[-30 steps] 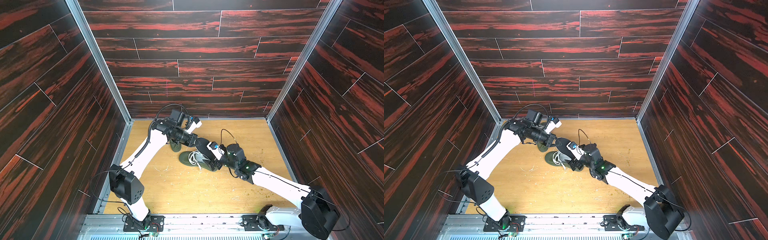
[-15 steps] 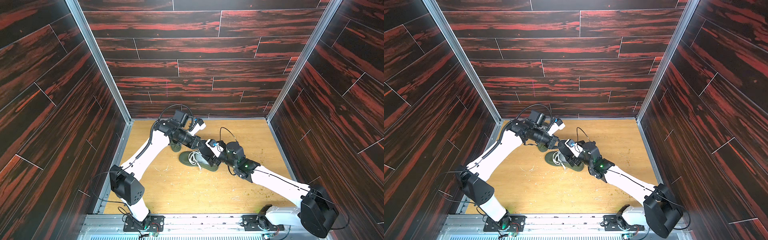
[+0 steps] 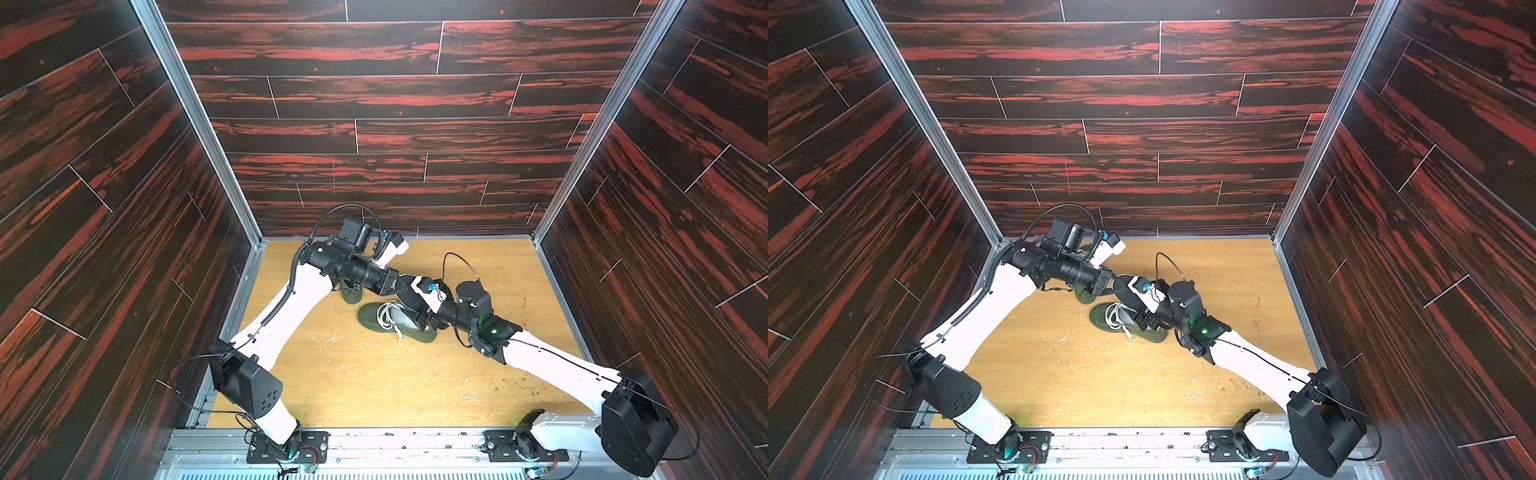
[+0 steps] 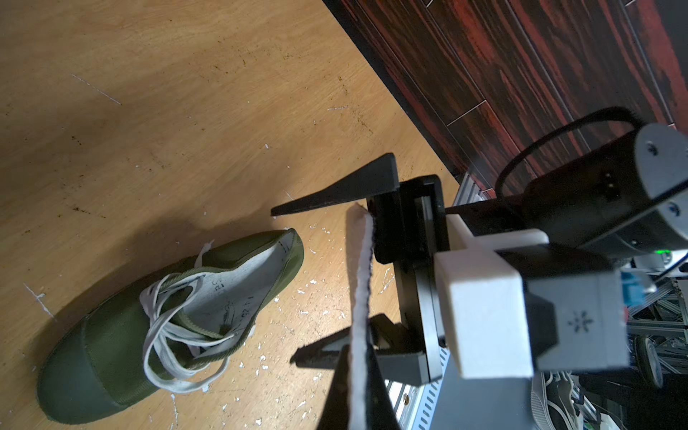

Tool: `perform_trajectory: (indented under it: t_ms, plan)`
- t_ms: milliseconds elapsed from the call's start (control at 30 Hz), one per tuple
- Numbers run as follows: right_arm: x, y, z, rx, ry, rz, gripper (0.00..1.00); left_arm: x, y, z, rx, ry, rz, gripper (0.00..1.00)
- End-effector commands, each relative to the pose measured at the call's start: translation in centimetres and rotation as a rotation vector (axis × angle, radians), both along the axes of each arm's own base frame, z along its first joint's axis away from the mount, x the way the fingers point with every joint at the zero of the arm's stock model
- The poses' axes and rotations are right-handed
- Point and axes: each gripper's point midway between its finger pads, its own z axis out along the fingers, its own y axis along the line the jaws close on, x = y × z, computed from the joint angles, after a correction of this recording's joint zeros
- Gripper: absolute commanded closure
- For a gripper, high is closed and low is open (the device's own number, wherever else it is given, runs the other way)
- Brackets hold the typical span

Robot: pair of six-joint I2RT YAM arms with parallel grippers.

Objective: Insert the insole into the shoe
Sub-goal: Pick up the insole from the shoe.

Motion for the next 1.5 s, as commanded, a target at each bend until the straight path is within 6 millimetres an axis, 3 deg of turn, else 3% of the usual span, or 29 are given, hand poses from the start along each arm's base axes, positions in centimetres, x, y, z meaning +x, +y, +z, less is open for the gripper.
perform_trajectory:
  t_ms: [0,400,667,1200,1233,1333,1467]
  plan:
    - [-0.3,-0.1,1.5,0.035,-0.021,0.016,0.16,-0.7,0.8,0.2,0.018,-0.012,0.003,1.00]
    - [-0.9,-1.1,0.5,0.039,0.076,0.053,0.39,0.0,0.8,0.1,0.015,-0.059,0.005,1.00]
    - [-0.8,-1.2,0.2,0.050,0.104,0.048,0.48,0.5,0.8,-0.2,0.022,-0.074,0.015,1.00]
    - [-0.6,-1.3,0.2,0.054,0.121,0.047,0.57,2.3,1.4,-0.4,0.029,-0.063,0.099,1.00]
    - [-0.5,-1.4,0.1,0.051,0.124,0.041,0.57,2.5,1.4,-0.6,0.037,-0.062,0.109,0.97]
    - [0.2,-1.8,-1.1,0.002,0.150,-0.008,0.61,3.1,1.7,-1.0,0.059,-0.057,0.151,0.76]
    - [1.4,-2.8,-3.6,-0.088,0.232,-0.070,0.55,3.8,2.5,-0.2,0.079,-0.091,0.208,0.60]
